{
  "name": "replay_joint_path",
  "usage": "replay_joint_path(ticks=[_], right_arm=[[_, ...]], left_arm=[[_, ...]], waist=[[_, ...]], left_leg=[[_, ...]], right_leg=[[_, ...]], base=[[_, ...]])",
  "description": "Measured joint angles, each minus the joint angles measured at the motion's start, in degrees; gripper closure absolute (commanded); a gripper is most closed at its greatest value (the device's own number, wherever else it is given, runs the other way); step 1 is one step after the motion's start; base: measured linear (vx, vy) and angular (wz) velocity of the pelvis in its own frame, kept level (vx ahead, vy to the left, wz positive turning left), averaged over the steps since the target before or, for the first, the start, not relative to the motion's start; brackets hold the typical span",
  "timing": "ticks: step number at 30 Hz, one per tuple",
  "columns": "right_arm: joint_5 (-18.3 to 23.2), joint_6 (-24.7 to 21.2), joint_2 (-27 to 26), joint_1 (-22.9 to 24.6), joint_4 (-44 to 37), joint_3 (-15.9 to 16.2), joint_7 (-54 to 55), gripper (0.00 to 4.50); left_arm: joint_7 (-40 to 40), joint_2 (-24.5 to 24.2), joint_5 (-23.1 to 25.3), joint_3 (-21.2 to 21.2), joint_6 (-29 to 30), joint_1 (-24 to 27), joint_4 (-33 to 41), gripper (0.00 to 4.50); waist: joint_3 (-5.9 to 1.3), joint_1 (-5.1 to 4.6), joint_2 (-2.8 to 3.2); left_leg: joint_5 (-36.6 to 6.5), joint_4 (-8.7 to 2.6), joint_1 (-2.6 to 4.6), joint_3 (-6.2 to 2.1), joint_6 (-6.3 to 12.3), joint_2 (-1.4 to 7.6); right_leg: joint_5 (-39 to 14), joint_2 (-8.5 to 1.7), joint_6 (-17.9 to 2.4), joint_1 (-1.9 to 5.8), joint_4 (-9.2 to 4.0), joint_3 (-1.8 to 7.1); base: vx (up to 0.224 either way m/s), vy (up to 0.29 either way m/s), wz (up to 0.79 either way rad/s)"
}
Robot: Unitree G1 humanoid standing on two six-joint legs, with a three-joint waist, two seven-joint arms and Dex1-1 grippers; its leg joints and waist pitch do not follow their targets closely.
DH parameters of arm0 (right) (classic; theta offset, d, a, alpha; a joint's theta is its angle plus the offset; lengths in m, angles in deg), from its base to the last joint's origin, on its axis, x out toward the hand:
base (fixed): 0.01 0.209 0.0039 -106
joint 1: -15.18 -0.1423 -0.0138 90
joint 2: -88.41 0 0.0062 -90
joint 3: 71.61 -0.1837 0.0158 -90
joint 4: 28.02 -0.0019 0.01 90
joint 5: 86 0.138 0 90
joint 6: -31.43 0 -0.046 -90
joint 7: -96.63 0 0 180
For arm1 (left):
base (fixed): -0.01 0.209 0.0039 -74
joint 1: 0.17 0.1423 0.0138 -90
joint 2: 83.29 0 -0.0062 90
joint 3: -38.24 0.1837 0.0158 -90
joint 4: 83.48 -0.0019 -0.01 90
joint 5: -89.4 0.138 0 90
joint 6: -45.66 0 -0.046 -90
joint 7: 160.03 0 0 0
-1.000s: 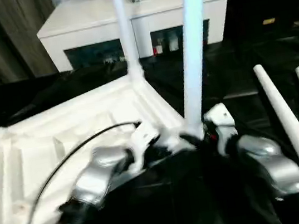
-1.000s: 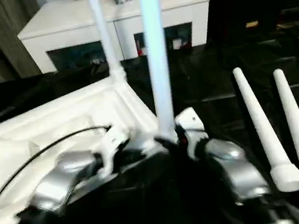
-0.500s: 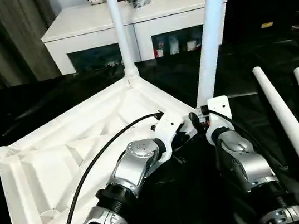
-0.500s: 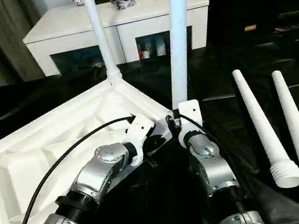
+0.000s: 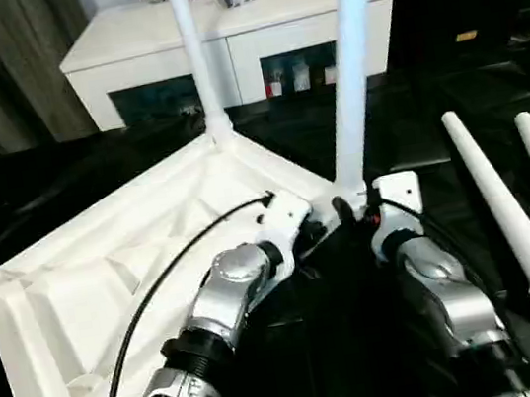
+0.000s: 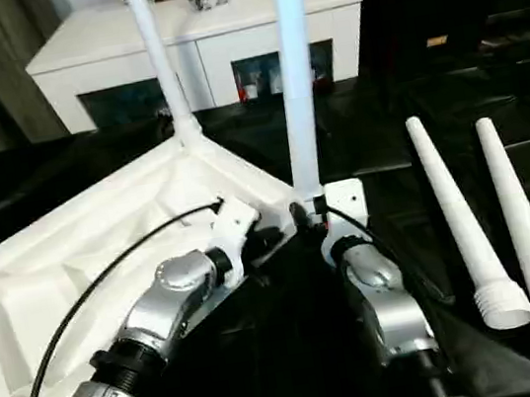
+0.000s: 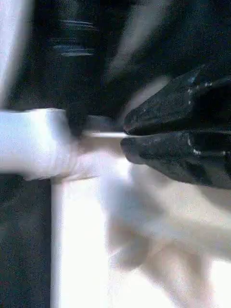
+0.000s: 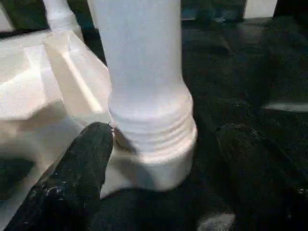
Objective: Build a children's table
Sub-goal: Rotate leg to tighten, then rotate table base
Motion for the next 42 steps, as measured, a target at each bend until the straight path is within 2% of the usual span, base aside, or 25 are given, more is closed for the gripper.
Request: replay_joint_path(ticks=[3,8,12,16,18,21,22,24,27,33,37,42], right_arm=[[0.0,-0.1,-0.2,0.3,-0.2,0.2,0.0,0.66],[0.0,-1.4,0.1,0.5,-2.4,1.6,-2.0,0.66],[-0.1,-2.1,0.5,0.7,-3.2,3.2,-3.6,0.66],[-0.5,-2.2,0.0,0.8,-3.1,4.5,-4.0,0.66],[-0.9,-2.3,0.2,0.8,-3.0,4.5,-4.0,0.66],[-1.1,-2.5,0.1,0.6,-2.9,4.4,-3.9,0.66],[-1.1,-2.8,0.0,0.3,-2.8,4.7,-4.2,0.66],[-1.2,-3.3,0.3,0.4,-2.8,4.8,-4.6,0.66],[-1.7,-4.0,0.7,0.3,-2.3,5.2,-4.9,0.66],[-2.2,-4.4,0.9,0.1,-1.7,5.7,-5.2,0.66],[-2.3,-4.6,1.0,-0.1,-1.3,6.3,-5.6,0.66],[-2.3,-4.8,0.8,-0.4,-0.8,6.4,-6.3,0.66]], left_arm=[[0.1,-1.5,-0.5,-1.4,-0.8,-1.2,3.8,3.59],[0.7,-9.1,0.1,-3.8,2.8,-1.2,9.3,3.17],[7.6,-17.9,1.8,-12.1,4.9,-1.1,10.2,2.92],[17.9,-32.1,4.6,-22.3,4.8,0.9,6.6,2.55],[20.6,-36.1,5.3,-26.1,4.8,2.4,4.9,2.46],[23.2,-41.9,6.6,-28.5,5.1,6.1,1.7,2.46],[24.1,-44.4,7.5,-28.8,5.3,8.8,0.0,2.46],[25.4,-46.3,8.4,-30.0,5.8,11.1,-2.7,2.46],[25.6,-48.5,9.7,-30.2,7.4,14.5,-5.1,2.46],[17.5,-50.4,9.6,-27.9,13.7,19.4,-5.4,2.46],[11.1,-50.5,9.1,-24.0,19.9,23.1,-0.5,2.46],[4.2,-51.4,7.1,-21.1,27.2,26.9,8.9,2.46]], waist=[[-0.03,-0.11,0.03],[0.03,-0.18,-0.06],[0.16,0.01,-0.33],[0.4,-0.36,-1.57],[0.32,-0.08,-1.76],[0.22,0.88,-2.27],[0.21,1.05,-2.43],[0.2,1.21,-2.74],[0.04,1.41,-3.19],[-0.14,1.62,-3.52],[-0.17,1.58,-3.65],[-0.18,1.68,-3.65]], left_leg=[[0.0,-0.01,0.01,0.01,0.01,0.05],[0.1,-0.02,-0.14,0.01,0.29,0.29],[0.1,0.0,-0.19,0.0,0.22,0.56],[0.0,0.11,-0.06,-0.03,-0.24,0.64],[0.0,0.12,-0.01,-0.05,-0.41,0.62],[0.0,0.12,0.08,0.04,-0.47,0.59],[-0.1,0.12,0.1,0.04,-0.51,0.58],[-0.1,0.12,0.15,0.03,-0.61,0.58],[0.0,0.12,0.19,0.01,-0.72,0.58],[0.0,0.07,0.3,-0.03,-0.8,0.58],[0.0,0.07,0.35,-0.04,-0.84,0.58],[0.0,0.06,0.59,-0.04,-0.84,0.58]], right_leg=[[0.0,0.0,0.0,-0.07,0.04,-0.07],[-0.2,0.22,0.3,-0.3,0.1,-0.13],[-0.2,0.43,0.4,-0.45,0.35,-0.21],[-0.5,0.49,0.4,-0.76,1.01,-0.15],[-0.5,0.46,0.4,-0.71,0.99,-0.15],[-0.5,0.46,0.4,-0.65,0.99,0.01],[-0.5,0.46,0.4,-0.67,0.99,0.06],[-0.5,0.46,0.4,-0.66,1.0,0.08],[-0.5,0.47,0.4,-0.67,1.06,0.08],[-0.5,0.48,0.4,-0.65,1.08,0.09],[-0.5,0.48,0.4,-0.67,1.08,0.08],[-0.5,0.48,0.4,-0.48,1.03,0.1]], base=[[0.034,-0.003,-0.02],[0.01,-0.001,-0.01],[0.0,0.0,0.0],[0.0,0.0,0.0],[0.0,0.0,0.0],[0.0,0.0,0.0],[0.0,0.0,0.0],[0.0,0.0,0.0],[0.0,0.0,0.0],[0.0,0.0,0.0],[0.0,0.0,0.0],[0.0,0.0,0.0]])
